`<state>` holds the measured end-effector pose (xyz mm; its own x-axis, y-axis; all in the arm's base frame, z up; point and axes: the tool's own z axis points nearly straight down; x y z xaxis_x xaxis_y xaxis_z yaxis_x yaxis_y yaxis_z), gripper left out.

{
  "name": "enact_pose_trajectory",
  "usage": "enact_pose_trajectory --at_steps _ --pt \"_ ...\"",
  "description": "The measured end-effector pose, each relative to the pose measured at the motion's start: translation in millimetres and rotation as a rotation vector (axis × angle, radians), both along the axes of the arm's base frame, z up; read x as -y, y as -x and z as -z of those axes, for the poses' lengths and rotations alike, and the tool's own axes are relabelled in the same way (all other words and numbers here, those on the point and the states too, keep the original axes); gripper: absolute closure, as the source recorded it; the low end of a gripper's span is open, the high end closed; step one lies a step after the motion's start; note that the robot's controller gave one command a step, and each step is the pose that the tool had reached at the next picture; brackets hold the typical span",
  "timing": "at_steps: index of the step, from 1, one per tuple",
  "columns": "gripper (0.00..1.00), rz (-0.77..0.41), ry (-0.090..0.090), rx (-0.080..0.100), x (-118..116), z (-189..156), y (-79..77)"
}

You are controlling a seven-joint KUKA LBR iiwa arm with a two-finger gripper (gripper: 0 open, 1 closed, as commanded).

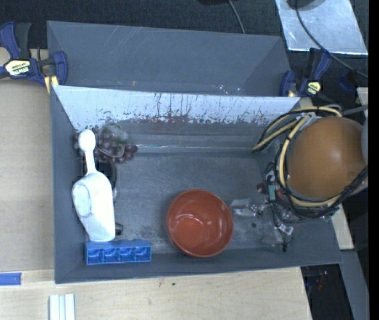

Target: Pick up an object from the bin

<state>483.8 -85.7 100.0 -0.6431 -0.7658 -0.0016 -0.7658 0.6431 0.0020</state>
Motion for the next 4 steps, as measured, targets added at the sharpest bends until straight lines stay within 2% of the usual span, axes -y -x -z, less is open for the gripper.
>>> enact_pose_trajectory --at_steps 1,2,4 --pt "0.00 -0.099 0.005 0.010 14.1 30.1 -7.6" --pt "1.00 -0.094 0.001 0.006 16.2 29.4 -4.4" --pt "1.00 -0.093 0.001 0.005 16.0 17.2 -3.7"
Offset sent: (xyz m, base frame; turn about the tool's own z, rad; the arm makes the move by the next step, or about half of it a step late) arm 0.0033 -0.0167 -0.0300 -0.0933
